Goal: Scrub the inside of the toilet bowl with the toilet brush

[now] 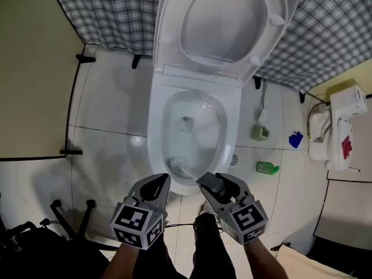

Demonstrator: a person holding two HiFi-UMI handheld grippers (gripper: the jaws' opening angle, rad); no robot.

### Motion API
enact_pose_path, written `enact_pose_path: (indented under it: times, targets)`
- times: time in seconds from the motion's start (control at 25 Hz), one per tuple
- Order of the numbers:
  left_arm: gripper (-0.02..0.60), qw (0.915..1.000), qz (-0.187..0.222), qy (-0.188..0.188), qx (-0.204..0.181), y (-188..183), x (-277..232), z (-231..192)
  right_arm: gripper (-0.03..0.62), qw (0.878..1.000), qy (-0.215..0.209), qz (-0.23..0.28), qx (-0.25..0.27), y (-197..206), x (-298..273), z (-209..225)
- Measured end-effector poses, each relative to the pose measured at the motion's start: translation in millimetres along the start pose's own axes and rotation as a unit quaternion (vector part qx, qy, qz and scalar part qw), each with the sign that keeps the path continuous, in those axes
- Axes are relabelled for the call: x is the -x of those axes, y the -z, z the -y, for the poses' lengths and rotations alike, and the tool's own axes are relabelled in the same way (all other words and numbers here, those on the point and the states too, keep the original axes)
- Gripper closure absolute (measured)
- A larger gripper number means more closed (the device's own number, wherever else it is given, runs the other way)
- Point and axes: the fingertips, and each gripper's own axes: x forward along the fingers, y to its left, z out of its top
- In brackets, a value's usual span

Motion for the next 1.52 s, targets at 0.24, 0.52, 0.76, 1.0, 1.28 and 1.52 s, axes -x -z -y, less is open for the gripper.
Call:
enact_pose_path:
  times: [0.24,0.52,0.76,1.0,1.28,1.52]
  targets:
    - [0.588,0.9999,-0.009,-0.005,-0.011,-1.9,1.5,-8.3,0.376,0.999,-0.001,0.039,-0.019,-19.4,-29.7,-1.3]
    - [0.588,0.9998,-0.016,-0.005,-0.014,-4.3,-0.9,-15.9,0.375,0.994,0.016,0.105,0.004,-61.2,-64.9,10.6]
    - [0.588,0.9997,-0.019,-0.01,-0.011,-7.6,-5.8,-28.7,0.375,0.989,0.045,0.143,0.019,-93.1,-85.7,38.8]
    - [0.588,0.9996,-0.023,-0.013,-0.008,-11.7,-13.7,-38.4,0.375,0.98,0.086,0.166,0.071,-122.8,-101.6,67.6]
    - [0.588,0.9995,-0.031,-0.004,-0.01,-10.6,-25.7,-33.4,0.375,0.971,0.169,0.148,0.087,-111.9,-86.1,123.9]
    - [0.588,0.9996,-0.028,0.007,-0.007,-6.6,-36.4,-21.2,0.375,0.97,0.19,0.138,0.068,-88.0,-57.9,148.9]
